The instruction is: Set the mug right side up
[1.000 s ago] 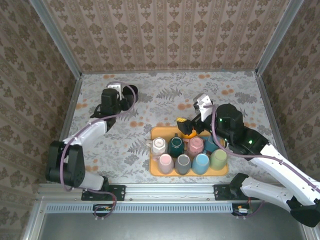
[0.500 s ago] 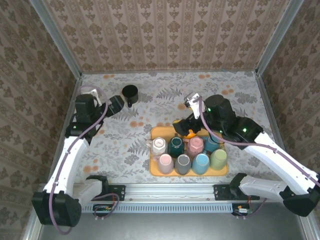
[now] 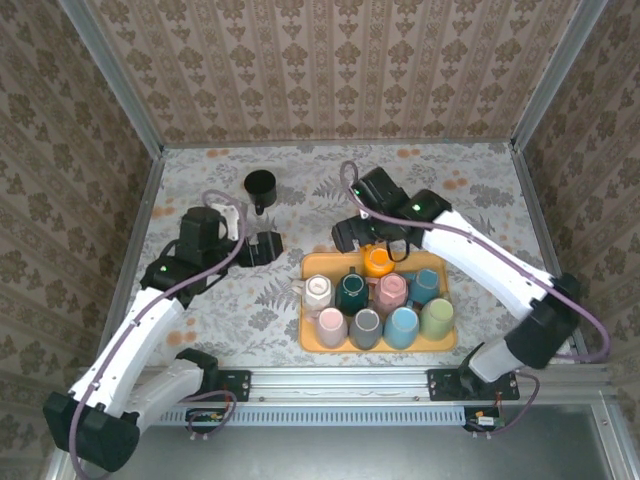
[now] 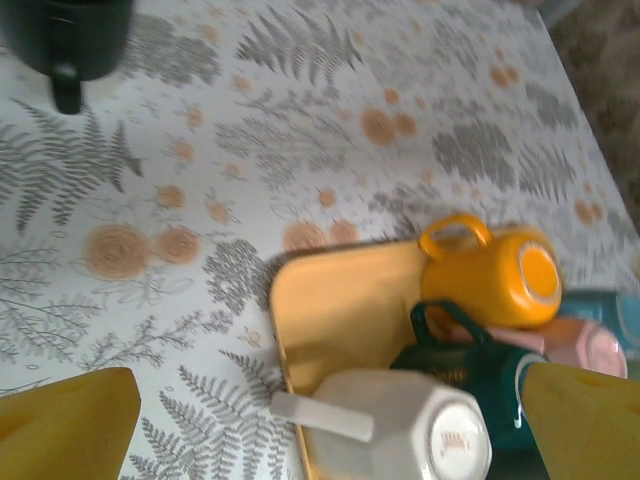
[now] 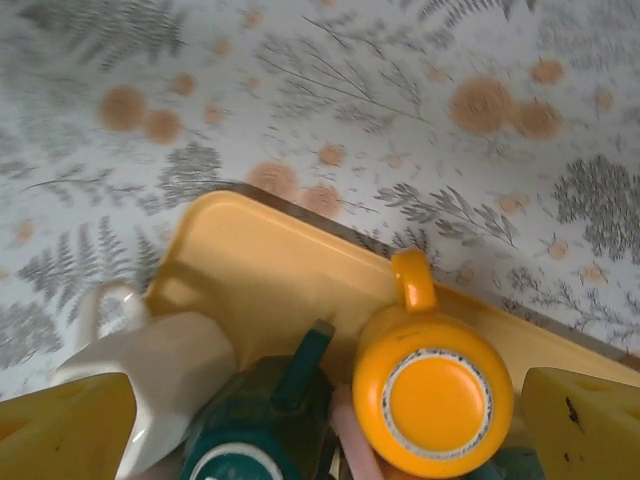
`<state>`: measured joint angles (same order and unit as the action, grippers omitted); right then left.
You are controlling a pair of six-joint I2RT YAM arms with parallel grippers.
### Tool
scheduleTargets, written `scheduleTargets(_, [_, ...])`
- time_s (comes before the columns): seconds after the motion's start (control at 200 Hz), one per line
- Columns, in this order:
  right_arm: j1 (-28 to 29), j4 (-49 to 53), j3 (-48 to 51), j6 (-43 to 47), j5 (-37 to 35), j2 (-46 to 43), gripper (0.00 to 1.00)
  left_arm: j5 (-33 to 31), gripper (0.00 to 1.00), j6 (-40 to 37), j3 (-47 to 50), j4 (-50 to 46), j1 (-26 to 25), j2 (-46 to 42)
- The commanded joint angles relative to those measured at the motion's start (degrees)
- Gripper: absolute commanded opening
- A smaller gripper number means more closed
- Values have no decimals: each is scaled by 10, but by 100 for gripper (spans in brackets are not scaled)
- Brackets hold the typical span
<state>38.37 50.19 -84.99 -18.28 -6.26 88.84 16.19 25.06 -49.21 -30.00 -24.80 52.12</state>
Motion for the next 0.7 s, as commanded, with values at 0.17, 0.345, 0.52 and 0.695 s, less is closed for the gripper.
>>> scheduleTargets(0.17, [-50, 98, -46, -90, 17, 82, 100, 21, 100, -58, 27, 20, -7, -8])
scheduleTargets(0.345, [-54, 111, -25, -100, 25, 112, 100, 26, 99, -46, 41, 38, -7, -27])
scheduleTargets(0.52, [-54, 80, 13, -105, 61, 127, 100, 21, 99, -42, 43, 37, -7, -30])
scheduleTargets(0.695, [-55, 65, 35, -105, 56, 141, 100, 17, 99, -43, 46, 36, -7, -33])
